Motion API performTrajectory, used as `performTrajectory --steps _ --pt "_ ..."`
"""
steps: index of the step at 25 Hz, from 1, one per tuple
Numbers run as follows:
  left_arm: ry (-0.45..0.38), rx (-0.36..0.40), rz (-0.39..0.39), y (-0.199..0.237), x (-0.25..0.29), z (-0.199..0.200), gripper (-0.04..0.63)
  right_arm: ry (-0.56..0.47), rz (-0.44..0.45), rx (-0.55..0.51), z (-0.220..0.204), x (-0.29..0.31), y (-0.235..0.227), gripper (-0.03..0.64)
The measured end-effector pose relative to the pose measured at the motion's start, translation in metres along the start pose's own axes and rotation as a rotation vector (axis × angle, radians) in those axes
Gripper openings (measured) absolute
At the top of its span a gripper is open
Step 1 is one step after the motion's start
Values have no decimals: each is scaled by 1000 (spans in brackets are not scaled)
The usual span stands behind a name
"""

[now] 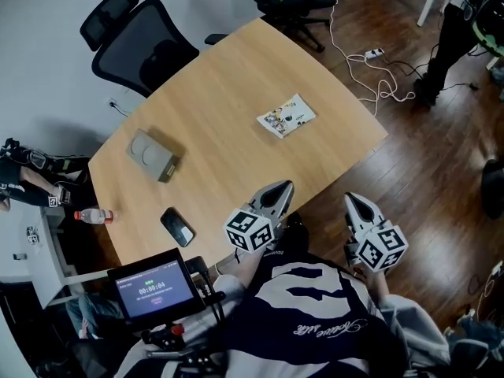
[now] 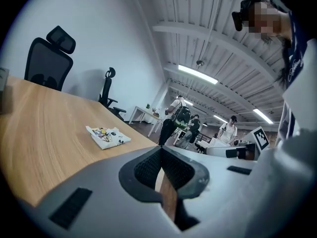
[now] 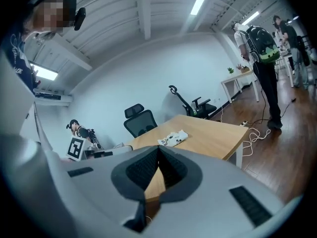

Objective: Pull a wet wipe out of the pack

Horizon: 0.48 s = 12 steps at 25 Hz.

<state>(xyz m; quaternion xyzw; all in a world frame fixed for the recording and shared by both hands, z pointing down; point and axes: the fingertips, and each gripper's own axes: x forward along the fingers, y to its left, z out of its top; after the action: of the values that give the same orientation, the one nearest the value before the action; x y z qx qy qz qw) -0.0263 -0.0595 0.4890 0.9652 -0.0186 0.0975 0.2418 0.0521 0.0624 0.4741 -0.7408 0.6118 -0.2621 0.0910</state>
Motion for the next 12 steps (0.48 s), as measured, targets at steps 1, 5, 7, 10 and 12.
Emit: performTrajectory --steps 1,5,7,10,12 --pt "0 -7 -3 9 7 3 3 0 -3 16 4 7 -5 -5" --pt "3 -29 -13 44 32 18 3 8 -23 4 22 41 -23 -5" --pt "0 -40 -11 55 37 21 3 18 -39 -42 27 50 -27 -5" --pt "2 -61 2 62 38 18 3 40 -45 -85 28 57 -29 -5" --pt "12 -72 12 63 37 15 3 59 -44 -95 28 64 -33 -5"
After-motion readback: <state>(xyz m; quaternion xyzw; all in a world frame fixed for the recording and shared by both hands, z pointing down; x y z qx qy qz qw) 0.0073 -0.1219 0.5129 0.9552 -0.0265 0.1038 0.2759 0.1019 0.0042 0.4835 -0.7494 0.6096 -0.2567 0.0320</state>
